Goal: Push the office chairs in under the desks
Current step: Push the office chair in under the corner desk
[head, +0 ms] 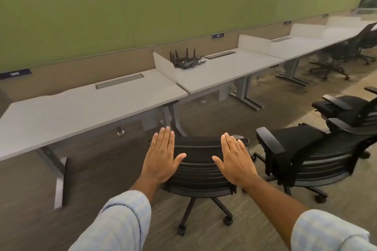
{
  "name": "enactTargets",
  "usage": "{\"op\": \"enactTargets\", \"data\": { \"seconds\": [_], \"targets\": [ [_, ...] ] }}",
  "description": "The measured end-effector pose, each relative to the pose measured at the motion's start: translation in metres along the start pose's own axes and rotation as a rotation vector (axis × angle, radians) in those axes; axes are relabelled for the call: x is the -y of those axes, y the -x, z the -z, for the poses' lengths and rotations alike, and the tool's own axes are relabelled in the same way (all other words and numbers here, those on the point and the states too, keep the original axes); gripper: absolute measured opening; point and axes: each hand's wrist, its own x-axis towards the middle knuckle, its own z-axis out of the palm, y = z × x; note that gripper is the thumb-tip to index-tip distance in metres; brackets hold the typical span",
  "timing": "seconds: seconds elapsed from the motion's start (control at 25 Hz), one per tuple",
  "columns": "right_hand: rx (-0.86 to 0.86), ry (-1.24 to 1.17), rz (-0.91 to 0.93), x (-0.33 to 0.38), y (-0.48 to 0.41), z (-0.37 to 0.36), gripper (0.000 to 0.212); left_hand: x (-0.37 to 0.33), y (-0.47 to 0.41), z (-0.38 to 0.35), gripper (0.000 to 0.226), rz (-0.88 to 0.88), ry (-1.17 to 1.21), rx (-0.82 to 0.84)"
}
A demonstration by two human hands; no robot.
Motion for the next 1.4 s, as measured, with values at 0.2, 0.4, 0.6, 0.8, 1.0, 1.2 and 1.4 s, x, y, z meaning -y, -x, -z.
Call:
{"op": "enactTargets", "data": {
  "seconds": [0.2, 0.4, 0.6, 0.8, 1.0, 1.2, 1.4],
  "targets": [
    [0.108, -0.03, 0.033, -0.025, -0.026, -0.014, 0.091, 0.005, -0.028, -0.022, 0.094, 0.039, 0.016, 0.179],
    [0.046, 0.015, 0.128, -0.035, -0.06, -0.02, 0.093, 0.013, -0.069, -0.035, 0.091, 0.075, 0.145, 0.279],
    [-0.034, 0.041, 0.223, -0.04, -0.08, -0.03, 0.081, 0.03, -0.071, -0.048, 0.092, 0.098, 0.164, 0.229],
    [-0.064, 0.025, 0.304, -0.037, -0.09, -0.034, 0.066, 0.034, -0.065, -0.053, 0.092, 0.149, 0.135, 0.188],
    [-0.042, 0.003, 0.344, -0.045, -0.096, -0.039, 0.062, 0.027, -0.06, -0.051, 0.096, 0.182, 0.111, 0.188],
    [-0.002, -0.021, 0.401, -0.053, -0.109, -0.043, 0.065, 0.02, -0.056, -0.05, 0.097, 0.243, 0.106, 0.193],
    [0.079, -0.028, 0.453, -0.058, -0.131, -0.048, 0.074, 0.019, -0.044, -0.048, 0.087, 0.306, 0.11, 0.18]
  ]
}}
